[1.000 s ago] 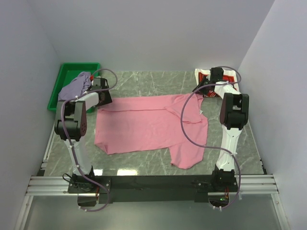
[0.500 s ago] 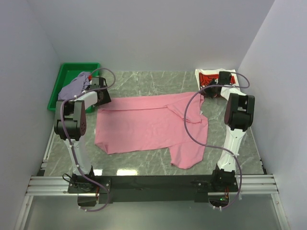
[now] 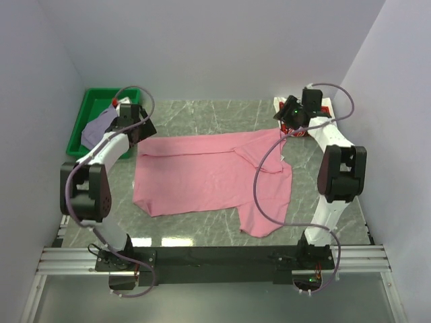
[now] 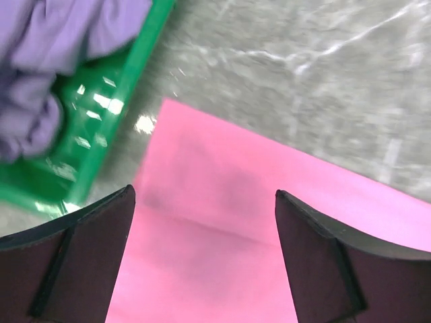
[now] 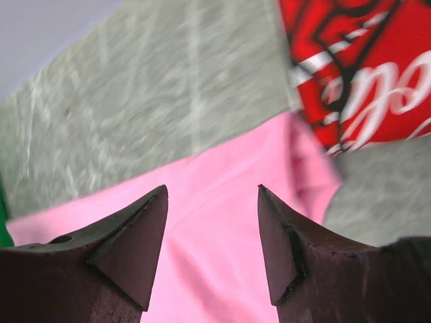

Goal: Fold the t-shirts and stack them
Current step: Fold the tshirt

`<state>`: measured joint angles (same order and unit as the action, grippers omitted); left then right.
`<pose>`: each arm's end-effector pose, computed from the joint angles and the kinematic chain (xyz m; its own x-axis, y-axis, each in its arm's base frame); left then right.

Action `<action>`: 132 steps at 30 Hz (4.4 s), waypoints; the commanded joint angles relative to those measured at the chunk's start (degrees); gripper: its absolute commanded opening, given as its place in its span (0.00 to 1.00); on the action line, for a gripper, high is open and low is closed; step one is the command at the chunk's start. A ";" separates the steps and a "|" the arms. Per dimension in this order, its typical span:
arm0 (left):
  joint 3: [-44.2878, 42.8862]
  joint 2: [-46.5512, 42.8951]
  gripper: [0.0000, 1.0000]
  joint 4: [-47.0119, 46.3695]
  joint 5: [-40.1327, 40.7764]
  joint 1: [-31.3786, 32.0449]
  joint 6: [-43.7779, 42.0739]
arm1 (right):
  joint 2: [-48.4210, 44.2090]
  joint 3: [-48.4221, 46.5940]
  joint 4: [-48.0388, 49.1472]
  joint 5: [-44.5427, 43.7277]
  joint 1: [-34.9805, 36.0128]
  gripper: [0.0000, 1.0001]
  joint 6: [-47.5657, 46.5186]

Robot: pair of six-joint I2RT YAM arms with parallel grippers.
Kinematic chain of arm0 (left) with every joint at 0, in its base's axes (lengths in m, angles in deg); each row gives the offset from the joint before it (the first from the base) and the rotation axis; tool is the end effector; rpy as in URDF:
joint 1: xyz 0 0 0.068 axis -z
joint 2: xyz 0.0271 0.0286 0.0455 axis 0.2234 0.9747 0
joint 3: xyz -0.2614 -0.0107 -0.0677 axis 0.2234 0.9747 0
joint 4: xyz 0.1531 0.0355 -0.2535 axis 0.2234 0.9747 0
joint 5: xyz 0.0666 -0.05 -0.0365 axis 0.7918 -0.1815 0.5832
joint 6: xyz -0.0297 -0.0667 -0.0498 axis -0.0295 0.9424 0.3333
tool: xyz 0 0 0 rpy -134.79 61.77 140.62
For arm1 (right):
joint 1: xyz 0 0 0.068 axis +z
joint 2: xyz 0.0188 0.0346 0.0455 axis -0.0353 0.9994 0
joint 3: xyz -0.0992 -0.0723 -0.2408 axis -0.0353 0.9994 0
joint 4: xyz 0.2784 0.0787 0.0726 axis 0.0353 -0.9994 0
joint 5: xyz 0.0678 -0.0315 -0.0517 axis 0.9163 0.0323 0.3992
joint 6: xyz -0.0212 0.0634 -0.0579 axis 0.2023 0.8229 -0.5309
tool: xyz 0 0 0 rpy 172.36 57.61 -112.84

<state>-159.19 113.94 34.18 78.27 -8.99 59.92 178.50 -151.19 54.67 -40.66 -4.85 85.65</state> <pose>0.4500 -0.0137 0.1903 -0.5541 -0.4363 -0.7090 -0.4104 0.8841 -0.2233 0.5153 -0.0063 0.1976 -0.6198 0.4954 -0.6086 0.1794 0.8444 0.5048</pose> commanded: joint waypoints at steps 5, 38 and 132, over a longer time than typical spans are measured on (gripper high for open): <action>8.35 -6.72 0.91 -2.26 0.08 3.28 10.21 | -8.21 7.00 -7.08 -8.76 12.57 0.60 -12.48; 25.06 -36.24 0.86 2.14 3.77 4.25 -5.62 | -4.09 14.74 -11.05 -32.21 29.02 0.43 -26.20; 24.88 -33.96 0.87 2.84 0.52 4.16 -7.11 | -2.50 2.96 -25.72 -15.28 27.97 0.00 -34.20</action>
<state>-133.16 79.71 37.24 79.91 -4.83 54.04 177.17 -145.37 33.97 -60.09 23.47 50.81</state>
